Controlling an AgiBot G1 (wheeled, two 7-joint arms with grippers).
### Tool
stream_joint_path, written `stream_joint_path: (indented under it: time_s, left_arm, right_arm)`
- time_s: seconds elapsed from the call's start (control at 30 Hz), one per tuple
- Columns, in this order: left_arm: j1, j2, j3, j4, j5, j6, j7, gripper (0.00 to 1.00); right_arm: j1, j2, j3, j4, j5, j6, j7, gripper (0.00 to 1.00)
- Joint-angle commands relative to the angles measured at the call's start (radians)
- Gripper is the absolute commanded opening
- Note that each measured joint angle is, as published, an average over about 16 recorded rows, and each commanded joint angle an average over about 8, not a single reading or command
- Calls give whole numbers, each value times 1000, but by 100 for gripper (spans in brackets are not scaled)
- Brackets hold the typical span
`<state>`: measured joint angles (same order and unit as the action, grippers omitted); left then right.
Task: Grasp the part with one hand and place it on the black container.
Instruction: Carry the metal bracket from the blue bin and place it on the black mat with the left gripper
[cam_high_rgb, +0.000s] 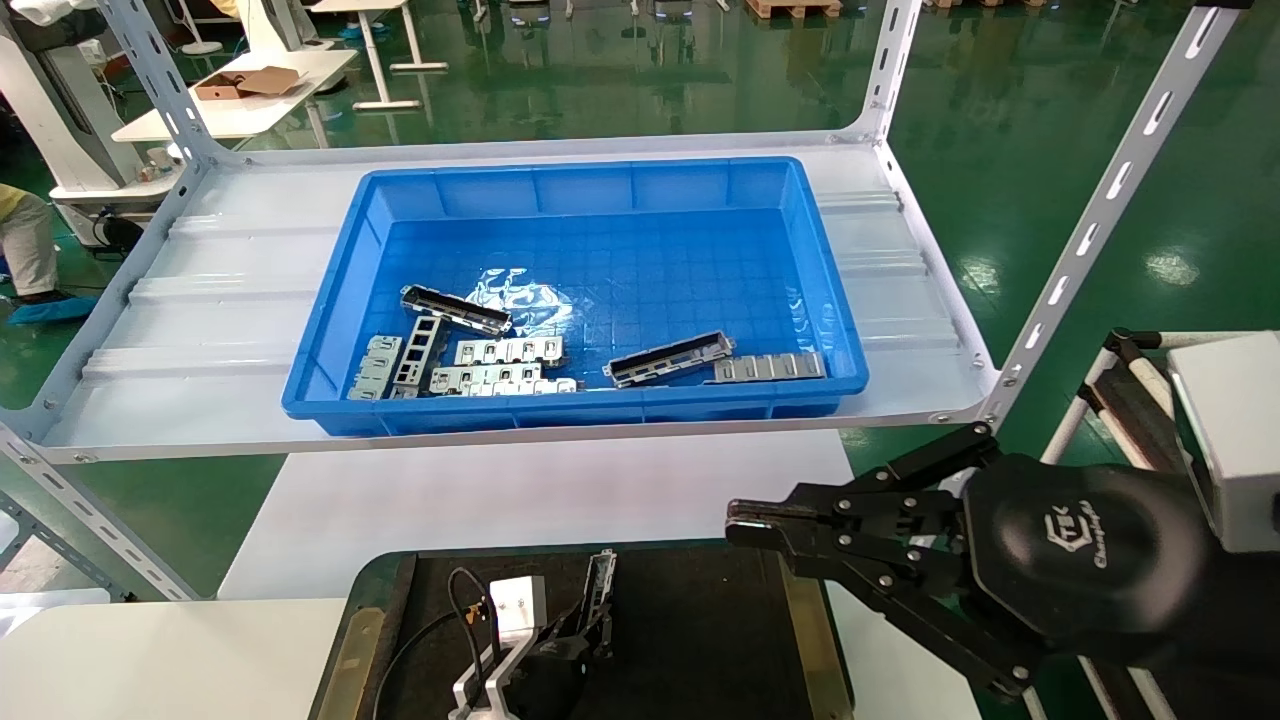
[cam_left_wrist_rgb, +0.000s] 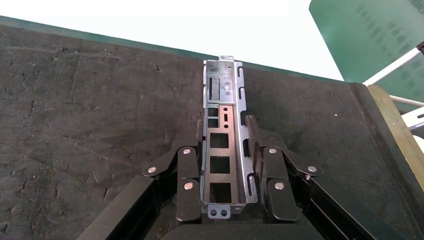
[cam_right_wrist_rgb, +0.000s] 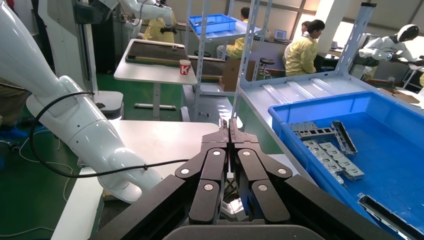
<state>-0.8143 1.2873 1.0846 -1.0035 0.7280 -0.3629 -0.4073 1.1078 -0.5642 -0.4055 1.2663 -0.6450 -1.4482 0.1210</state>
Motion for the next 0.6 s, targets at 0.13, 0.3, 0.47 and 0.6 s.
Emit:
stream_joint_path:
  time_s: [0.13, 0.3, 0.47, 0.6]
  left_arm:
    - [2, 3, -3, 3, 4, -1, -3, 100]
    - [3, 3, -5, -7, 10, -6, -4, 100]
    - [5, -19, -9, -46, 25, 0, -4, 100]
    - [11, -64, -14, -102, 45, 23, -3, 100]
  right_arm:
    - [0, 0, 0, 0, 0, 0, 0, 100]
    - [0, 0, 0, 0, 0, 0, 0, 100]
    - [0, 0, 0, 0, 0, 0, 0, 100]
    - [0, 0, 0, 0, 0, 0, 0, 100]
